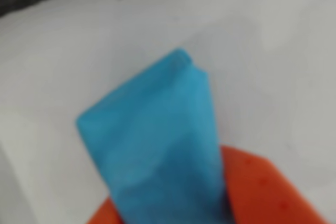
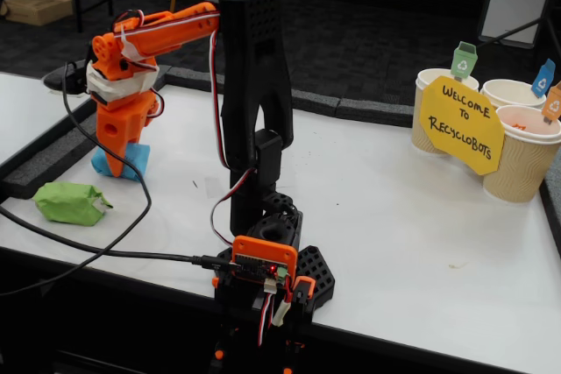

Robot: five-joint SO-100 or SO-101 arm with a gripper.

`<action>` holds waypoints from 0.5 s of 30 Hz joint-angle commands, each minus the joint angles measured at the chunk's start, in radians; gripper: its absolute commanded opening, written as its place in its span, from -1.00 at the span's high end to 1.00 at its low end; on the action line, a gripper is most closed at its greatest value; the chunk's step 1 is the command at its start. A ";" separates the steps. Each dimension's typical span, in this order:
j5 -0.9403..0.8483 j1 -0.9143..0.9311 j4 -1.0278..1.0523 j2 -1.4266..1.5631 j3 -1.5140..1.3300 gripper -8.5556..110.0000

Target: Sort rubbish by color.

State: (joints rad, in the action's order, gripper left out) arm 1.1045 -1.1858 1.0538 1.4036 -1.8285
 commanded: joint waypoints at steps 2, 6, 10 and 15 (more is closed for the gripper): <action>-0.031 0.044 0.048 0.173 0.160 0.85; -0.129 0.066 0.110 0.333 0.193 0.85; -0.230 0.100 0.178 0.514 0.192 0.85; -0.440 0.202 0.225 0.753 0.184 0.85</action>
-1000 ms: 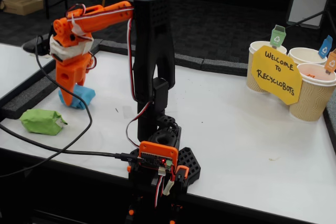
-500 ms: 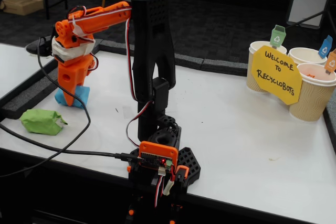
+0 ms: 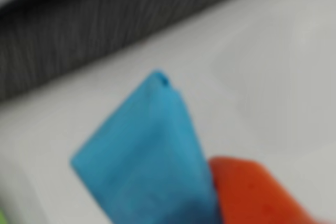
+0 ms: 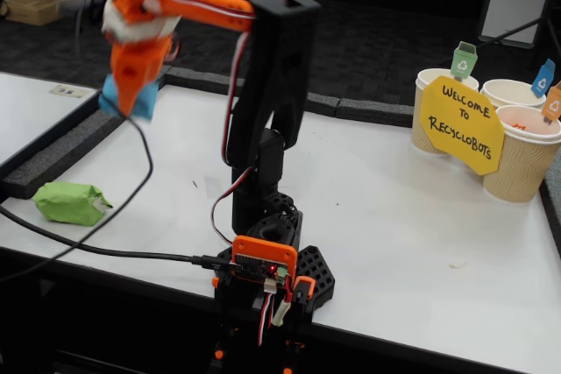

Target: Sort rubbish by color.

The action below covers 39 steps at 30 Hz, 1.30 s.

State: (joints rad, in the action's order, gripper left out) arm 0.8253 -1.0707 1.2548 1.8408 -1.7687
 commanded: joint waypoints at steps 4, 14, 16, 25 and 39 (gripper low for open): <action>-0.337 0.262 0.063 0.462 0.078 0.85; -0.687 0.896 -0.118 0.845 -0.181 0.85; -0.693 0.966 -0.126 0.916 -0.235 0.85; -0.701 1.195 -0.115 1.204 -0.428 0.85; -0.703 1.374 0.018 1.448 -0.580 0.85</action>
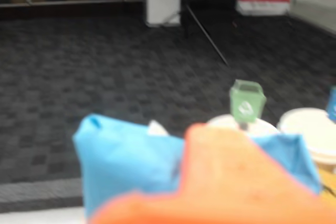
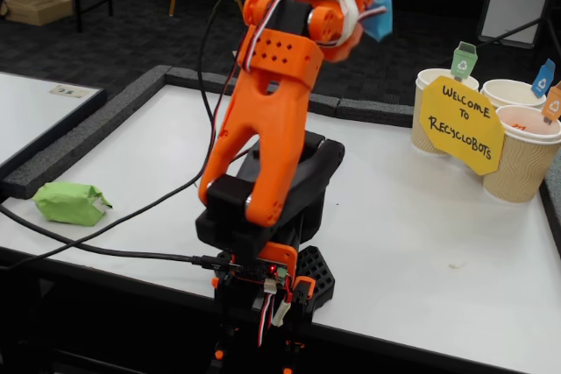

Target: Sort rubbish by color.

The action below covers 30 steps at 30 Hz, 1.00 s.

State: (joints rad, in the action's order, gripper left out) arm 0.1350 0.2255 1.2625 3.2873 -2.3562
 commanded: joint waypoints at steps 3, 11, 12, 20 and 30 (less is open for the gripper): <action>-0.012 0.120 0.034 0.002 -0.008 0.85; -0.012 0.235 0.086 0.002 -0.061 0.85; -0.012 0.250 0.086 0.002 -0.061 0.85; -0.012 0.295 0.084 0.002 -0.077 0.85; -0.012 0.308 0.055 0.002 -0.075 0.85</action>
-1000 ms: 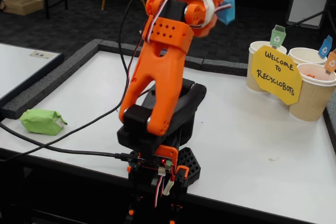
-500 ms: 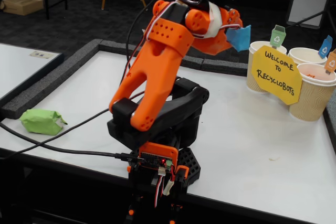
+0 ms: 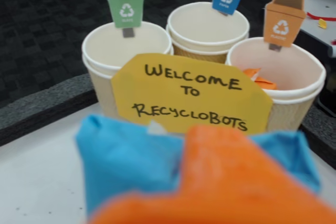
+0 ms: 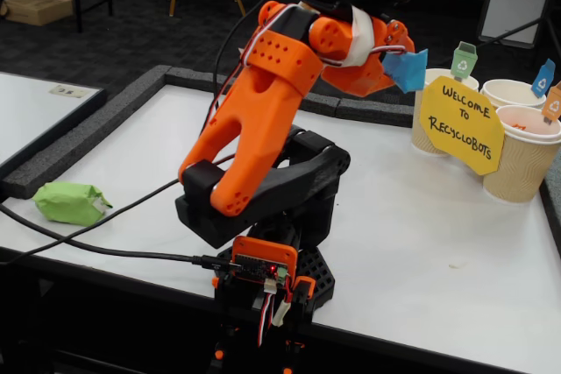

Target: Sort rubbish by color.

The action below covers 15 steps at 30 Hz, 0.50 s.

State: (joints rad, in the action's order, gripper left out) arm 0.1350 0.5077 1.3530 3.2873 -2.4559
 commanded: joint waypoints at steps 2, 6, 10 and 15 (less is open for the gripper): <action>-0.012 0.025 -0.075 -0.003 0.032 0.85; -0.014 0.037 -0.176 -0.123 0.086 0.85; -0.020 0.071 -0.279 -0.411 0.241 0.85; -0.048 0.107 -0.454 -0.726 0.402 0.85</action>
State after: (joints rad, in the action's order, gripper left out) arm 0.1335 0.5737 1.0370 2.7719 -2.2657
